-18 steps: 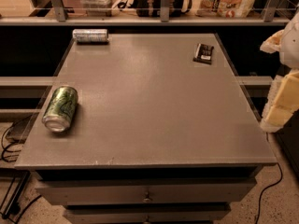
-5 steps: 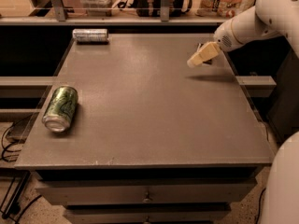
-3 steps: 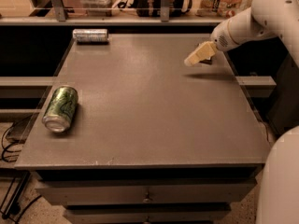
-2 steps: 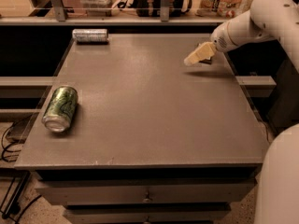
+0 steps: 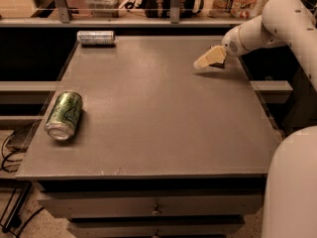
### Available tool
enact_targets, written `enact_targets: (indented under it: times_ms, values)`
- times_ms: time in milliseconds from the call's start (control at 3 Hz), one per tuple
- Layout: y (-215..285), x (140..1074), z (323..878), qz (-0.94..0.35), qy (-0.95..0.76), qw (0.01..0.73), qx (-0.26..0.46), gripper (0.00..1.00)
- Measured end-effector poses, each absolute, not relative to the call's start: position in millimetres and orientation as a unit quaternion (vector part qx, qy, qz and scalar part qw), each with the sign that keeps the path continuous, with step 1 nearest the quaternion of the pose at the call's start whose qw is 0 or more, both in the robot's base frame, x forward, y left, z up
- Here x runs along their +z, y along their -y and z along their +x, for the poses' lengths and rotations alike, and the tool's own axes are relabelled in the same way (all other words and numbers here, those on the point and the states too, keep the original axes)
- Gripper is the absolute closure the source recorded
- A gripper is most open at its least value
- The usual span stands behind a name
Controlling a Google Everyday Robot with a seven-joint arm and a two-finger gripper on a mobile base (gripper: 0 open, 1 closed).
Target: Move rxbar chocolate near green can
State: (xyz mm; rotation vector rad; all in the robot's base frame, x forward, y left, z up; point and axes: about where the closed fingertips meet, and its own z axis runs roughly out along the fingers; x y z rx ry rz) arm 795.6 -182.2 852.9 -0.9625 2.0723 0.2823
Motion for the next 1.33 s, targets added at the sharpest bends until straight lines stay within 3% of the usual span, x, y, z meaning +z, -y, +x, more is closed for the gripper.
enact_targets:
  times_ms: [667, 1333]
  values:
    - [193.3, 826.1, 808.9, -0.351, -0.838, 0.397, 0.128, 0.00]
    - [198.5, 818.4, 811.0, -0.337, -0.846, 0.389, 0.141, 0.41]
